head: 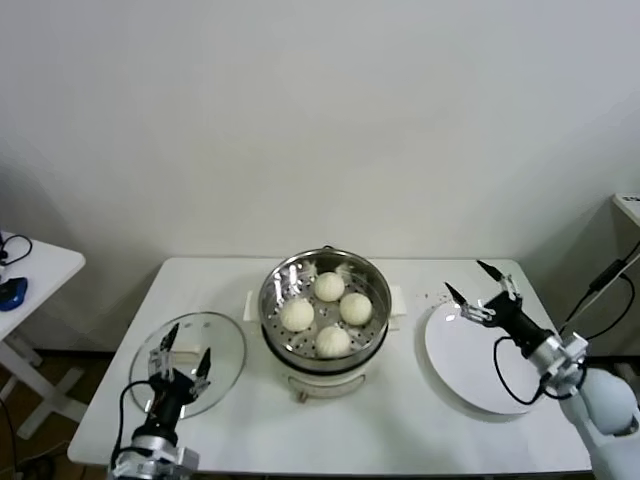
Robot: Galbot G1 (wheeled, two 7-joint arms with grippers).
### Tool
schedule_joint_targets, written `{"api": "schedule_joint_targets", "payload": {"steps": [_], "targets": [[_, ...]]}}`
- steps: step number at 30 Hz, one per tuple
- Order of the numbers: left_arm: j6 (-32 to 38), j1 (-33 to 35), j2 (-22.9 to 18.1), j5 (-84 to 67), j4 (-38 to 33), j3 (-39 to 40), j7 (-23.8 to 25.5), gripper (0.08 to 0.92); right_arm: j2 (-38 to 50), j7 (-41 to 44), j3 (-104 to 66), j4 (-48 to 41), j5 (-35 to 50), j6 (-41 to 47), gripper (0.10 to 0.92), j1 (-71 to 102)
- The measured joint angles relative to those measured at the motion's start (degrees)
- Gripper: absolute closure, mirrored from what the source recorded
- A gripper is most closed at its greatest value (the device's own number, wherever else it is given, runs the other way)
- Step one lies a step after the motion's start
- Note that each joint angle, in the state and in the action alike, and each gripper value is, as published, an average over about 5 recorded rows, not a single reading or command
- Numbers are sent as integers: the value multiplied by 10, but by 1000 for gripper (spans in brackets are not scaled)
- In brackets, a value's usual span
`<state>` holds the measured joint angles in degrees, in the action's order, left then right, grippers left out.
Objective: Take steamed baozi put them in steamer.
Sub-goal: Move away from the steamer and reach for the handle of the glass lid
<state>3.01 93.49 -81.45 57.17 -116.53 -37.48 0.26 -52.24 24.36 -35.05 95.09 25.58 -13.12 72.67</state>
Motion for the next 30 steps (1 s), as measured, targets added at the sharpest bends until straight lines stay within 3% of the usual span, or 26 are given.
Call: {"api": "schedule_joint_targets", "payload": {"steps": [13,30], "targets": [[8,-59,11,216,114,-8,-18,177,-51,-19,-43,-14,-10,-22,203,39],[1,-156,19,282,237,-15,-13,177,-74,-21,-50,-23,-27,-25,203,46]]}}
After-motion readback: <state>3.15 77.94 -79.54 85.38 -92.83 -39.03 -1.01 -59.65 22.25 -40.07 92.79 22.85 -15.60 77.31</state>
